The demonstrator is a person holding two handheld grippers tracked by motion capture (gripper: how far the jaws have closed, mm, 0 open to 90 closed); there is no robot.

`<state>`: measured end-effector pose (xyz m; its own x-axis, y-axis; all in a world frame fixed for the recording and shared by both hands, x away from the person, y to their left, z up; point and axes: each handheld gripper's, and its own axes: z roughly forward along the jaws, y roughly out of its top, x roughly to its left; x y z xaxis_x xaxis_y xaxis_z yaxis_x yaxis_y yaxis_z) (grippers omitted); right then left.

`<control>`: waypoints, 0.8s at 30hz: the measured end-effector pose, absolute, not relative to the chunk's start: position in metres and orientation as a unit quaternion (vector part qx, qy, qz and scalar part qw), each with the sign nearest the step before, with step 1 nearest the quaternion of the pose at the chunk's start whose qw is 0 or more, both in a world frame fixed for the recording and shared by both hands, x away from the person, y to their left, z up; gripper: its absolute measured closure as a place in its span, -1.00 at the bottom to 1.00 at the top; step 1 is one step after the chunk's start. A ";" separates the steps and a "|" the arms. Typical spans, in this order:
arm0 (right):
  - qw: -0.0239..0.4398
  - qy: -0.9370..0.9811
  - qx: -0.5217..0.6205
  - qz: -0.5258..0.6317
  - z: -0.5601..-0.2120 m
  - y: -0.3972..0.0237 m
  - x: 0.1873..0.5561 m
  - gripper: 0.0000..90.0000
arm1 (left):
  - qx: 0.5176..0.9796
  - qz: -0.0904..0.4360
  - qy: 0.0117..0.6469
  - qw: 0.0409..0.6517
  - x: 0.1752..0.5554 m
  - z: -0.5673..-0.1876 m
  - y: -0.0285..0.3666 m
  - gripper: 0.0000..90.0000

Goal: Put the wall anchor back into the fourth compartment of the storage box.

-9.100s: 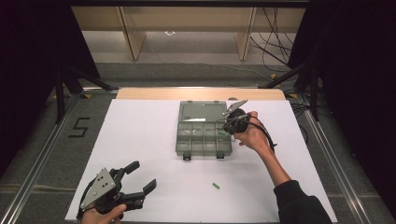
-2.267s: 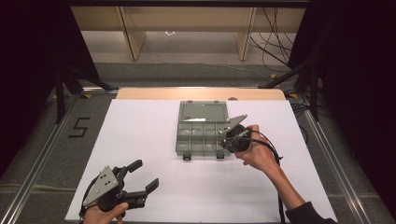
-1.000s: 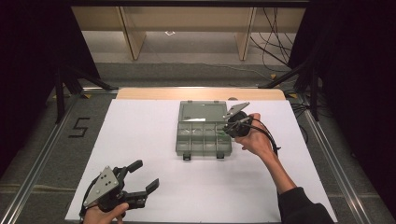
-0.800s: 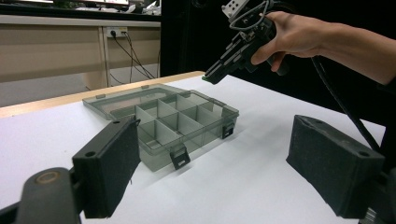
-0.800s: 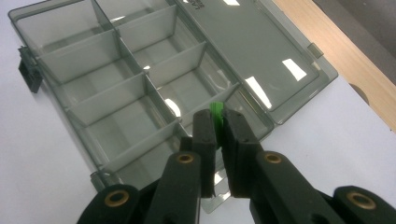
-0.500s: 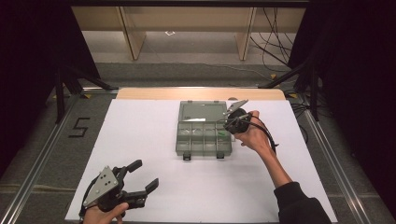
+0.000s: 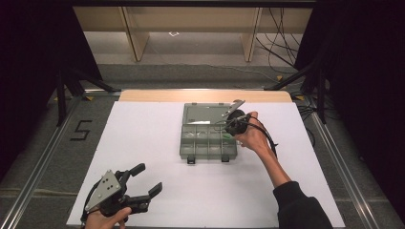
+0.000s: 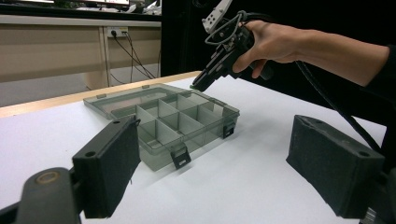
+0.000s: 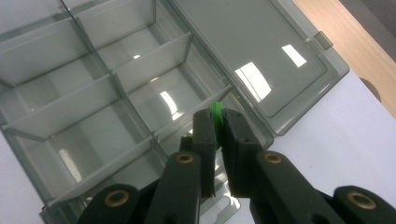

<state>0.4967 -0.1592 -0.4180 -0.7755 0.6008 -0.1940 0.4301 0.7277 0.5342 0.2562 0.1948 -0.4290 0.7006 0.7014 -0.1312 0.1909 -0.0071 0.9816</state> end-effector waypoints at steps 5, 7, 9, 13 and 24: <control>0.184 0.913 0.283 0.229 -0.420 -0.156 0.503 0.87 | 0.677 0.204 0.332 0.624 0.255 -0.429 0.195 -0.64; 0.179 0.915 0.285 0.222 -0.421 -0.156 0.503 0.86 | 0.676 0.204 0.332 0.625 0.255 -0.429 0.195 -0.64; 0.179 0.917 0.286 0.215 -0.423 -0.155 0.503 0.86 | 0.677 0.204 0.332 0.625 0.255 -0.429 0.195 -0.64; 0.182 0.920 0.282 0.204 -0.427 -0.154 0.504 0.84 | 0.678 0.204 0.330 0.624 0.256 -0.429 0.194 -0.64; 0.192 0.908 0.297 0.224 -0.420 -0.155 0.497 0.25 | 0.679 0.204 0.327 0.625 0.256 -0.429 0.195 -0.64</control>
